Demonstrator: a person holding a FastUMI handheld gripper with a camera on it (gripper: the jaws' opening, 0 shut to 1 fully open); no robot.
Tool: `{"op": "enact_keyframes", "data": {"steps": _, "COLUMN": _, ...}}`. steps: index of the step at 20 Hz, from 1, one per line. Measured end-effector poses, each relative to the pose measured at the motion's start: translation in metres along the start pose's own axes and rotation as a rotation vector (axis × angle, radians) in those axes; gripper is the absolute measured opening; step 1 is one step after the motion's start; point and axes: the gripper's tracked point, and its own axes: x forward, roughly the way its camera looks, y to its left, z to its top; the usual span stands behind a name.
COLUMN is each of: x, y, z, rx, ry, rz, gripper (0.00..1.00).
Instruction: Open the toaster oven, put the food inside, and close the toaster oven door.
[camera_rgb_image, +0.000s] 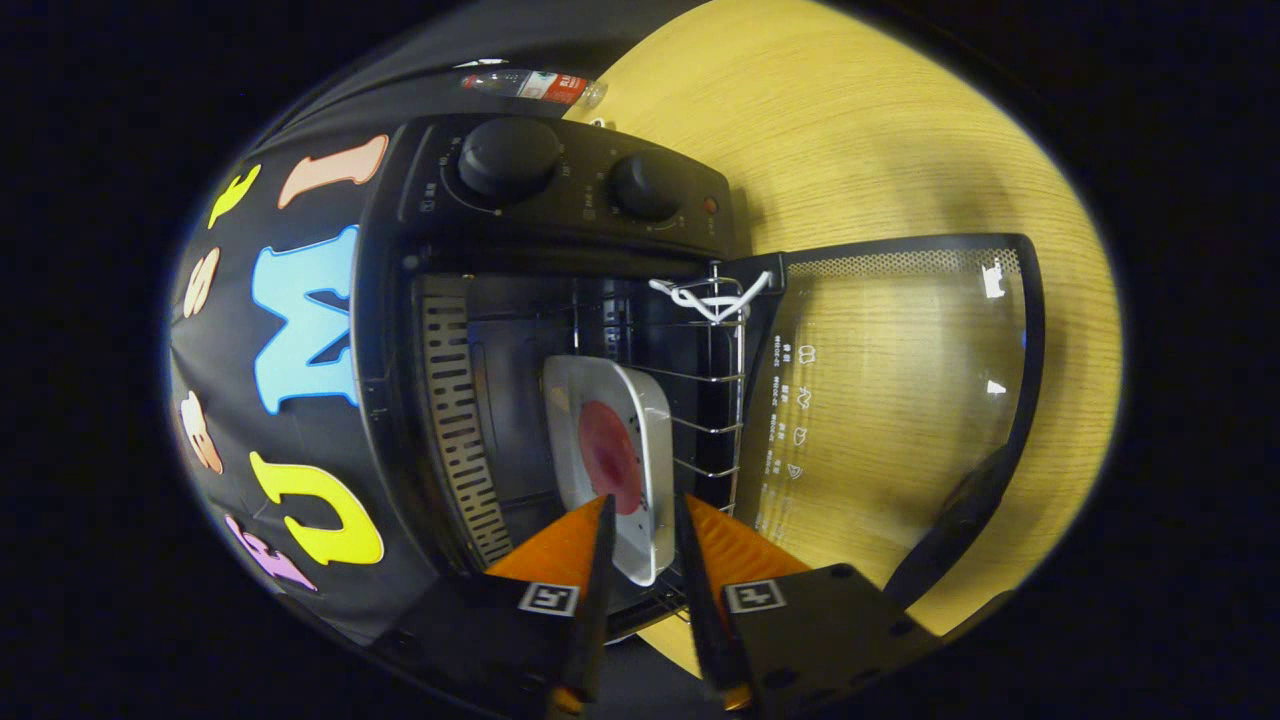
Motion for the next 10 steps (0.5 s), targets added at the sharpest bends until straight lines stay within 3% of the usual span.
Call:
{"op": "enact_keyframes", "data": {"steps": 4, "x": -0.026, "y": 0.004, "z": -0.008, "rx": -0.094, "ry": 0.037, "rz": 0.036, "gripper": 0.98}}
{"op": "enact_keyframes", "data": {"steps": 10, "x": -0.080, "y": 0.005, "z": -0.021, "rx": -0.376, "ry": 0.089, "rz": 0.113, "gripper": 0.98}}
